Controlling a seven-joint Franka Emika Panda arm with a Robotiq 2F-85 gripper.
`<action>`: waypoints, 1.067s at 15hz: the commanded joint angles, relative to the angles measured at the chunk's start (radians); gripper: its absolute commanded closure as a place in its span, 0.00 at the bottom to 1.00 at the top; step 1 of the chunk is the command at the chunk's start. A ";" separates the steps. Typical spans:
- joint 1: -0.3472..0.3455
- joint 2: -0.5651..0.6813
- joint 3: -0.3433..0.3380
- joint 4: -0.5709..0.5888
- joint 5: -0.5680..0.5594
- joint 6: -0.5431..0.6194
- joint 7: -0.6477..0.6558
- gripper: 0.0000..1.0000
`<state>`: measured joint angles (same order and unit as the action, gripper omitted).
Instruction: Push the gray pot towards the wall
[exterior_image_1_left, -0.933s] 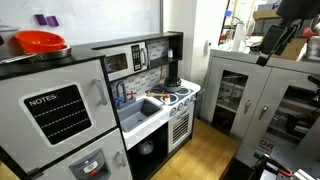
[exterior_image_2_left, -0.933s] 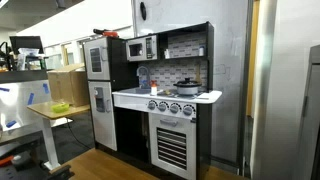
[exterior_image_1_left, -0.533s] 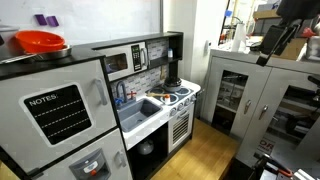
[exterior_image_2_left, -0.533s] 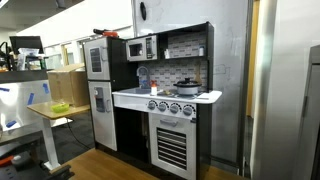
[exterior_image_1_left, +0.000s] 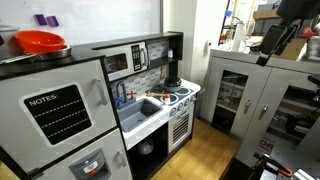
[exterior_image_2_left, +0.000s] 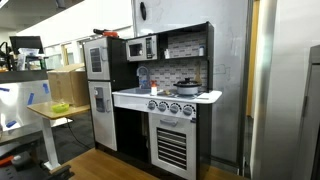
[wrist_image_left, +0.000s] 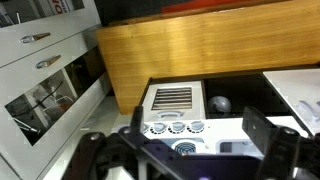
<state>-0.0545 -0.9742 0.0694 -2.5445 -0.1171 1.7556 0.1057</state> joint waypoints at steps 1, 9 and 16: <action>0.008 0.002 -0.004 0.003 -0.005 -0.004 0.005 0.00; 0.008 0.002 -0.004 0.003 -0.005 -0.004 0.005 0.00; 0.008 0.007 -0.063 -0.046 -0.050 0.079 -0.085 0.00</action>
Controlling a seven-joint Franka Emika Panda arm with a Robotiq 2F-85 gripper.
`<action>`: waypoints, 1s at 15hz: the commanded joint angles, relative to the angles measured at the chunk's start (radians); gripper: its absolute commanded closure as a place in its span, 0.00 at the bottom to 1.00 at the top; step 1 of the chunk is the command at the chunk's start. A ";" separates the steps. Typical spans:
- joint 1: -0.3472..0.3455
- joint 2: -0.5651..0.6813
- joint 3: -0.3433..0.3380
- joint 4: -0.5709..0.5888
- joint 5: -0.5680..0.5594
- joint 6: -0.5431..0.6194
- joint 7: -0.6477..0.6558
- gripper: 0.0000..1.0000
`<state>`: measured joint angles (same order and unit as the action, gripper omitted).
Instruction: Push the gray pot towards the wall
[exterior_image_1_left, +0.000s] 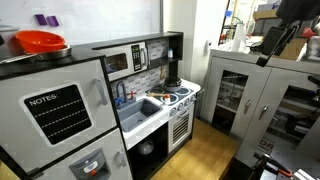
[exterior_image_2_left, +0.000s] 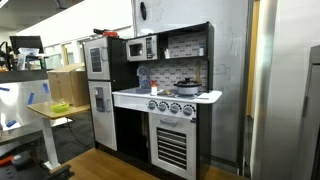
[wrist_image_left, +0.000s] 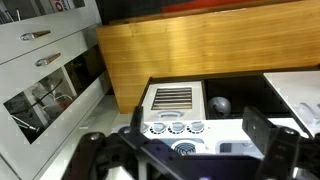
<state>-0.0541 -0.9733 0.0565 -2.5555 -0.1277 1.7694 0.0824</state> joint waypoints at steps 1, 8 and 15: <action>0.005 0.011 -0.076 -0.050 -0.053 0.092 -0.087 0.00; 0.005 0.180 -0.274 -0.047 -0.083 0.410 -0.294 0.00; 0.071 0.529 -0.349 0.254 0.142 0.456 -0.401 0.00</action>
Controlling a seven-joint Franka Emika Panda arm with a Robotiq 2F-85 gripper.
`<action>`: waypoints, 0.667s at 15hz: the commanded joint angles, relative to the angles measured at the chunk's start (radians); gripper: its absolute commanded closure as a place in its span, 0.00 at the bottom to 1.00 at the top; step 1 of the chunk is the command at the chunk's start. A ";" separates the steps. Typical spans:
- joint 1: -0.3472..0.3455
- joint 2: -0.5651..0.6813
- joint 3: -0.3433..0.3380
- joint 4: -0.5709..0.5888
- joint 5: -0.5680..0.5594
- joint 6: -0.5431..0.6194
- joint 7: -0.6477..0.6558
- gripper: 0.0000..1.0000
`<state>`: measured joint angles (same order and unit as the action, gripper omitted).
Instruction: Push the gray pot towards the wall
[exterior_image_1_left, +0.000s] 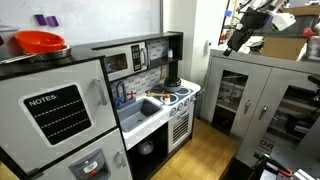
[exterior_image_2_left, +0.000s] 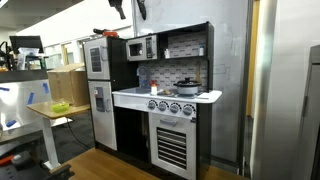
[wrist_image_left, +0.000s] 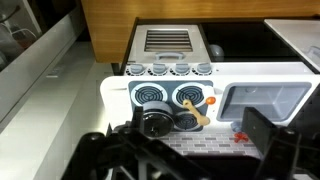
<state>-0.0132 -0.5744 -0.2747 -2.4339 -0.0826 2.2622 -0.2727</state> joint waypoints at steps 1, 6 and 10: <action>0.036 0.188 -0.010 0.185 0.134 -0.049 -0.046 0.00; 0.000 0.188 0.036 0.158 0.132 -0.006 -0.028 0.00; -0.004 0.160 0.033 0.144 0.132 -0.007 -0.028 0.00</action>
<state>0.0099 -0.4176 -0.2656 -2.2913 0.0340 2.2577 -0.2902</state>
